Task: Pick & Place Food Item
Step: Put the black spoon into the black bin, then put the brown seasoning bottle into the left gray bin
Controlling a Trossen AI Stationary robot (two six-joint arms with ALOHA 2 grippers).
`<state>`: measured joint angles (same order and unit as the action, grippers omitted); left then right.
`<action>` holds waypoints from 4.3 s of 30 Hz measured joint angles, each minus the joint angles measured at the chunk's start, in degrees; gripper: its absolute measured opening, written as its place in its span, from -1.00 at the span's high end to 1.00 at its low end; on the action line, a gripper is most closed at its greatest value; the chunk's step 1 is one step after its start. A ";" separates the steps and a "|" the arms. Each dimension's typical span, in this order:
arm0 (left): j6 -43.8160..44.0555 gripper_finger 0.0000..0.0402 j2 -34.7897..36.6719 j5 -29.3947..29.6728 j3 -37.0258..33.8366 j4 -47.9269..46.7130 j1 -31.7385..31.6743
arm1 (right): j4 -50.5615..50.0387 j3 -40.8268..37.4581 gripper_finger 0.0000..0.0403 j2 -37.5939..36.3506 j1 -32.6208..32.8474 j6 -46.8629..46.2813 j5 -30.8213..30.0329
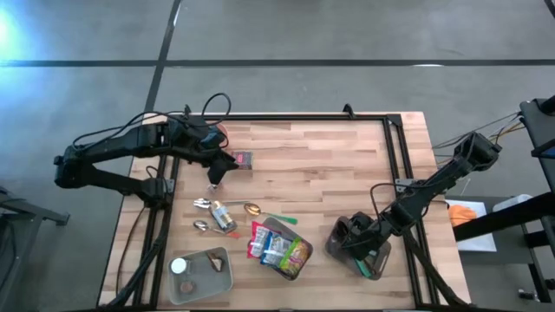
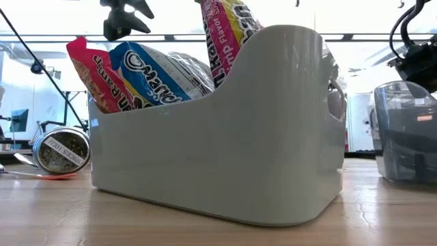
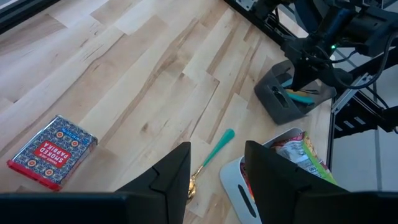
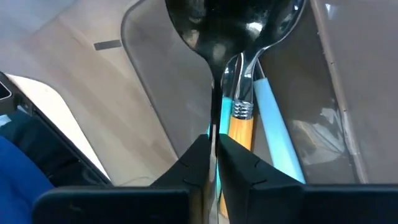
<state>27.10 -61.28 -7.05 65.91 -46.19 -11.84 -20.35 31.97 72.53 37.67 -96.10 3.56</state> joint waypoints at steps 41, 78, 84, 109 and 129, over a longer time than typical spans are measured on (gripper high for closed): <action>11.95 0.23 0.02 -6.06 0.11 -0.66 0.02 | -27.73 24.63 0.25 -0.85 -0.22 20.58 -17.80; 3.25 -0.08 -10.47 3.95 -18.12 -11.27 0.63 | -20.18 27.62 0.25 -0.04 -9.45 31.77 -30.57; 3.38 -0.33 -10.51 6.76 -21.61 -6.44 0.59 | -17.73 26.95 0.25 -0.04 -9.46 31.79 -30.55; 4.83 -0.37 -10.51 10.52 -29.40 0.95 -0.52 | -14.42 26.84 0.25 -0.04 -9.60 32.80 -30.61; 2.67 -0.37 -10.51 6.52 -31.87 2.69 -0.68 | -13.14 26.84 0.25 -0.04 -9.60 34.21 -30.68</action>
<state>29.76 -71.79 -0.52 34.04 -43.51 -12.51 -33.50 58.81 72.49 28.08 -61.90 -27.11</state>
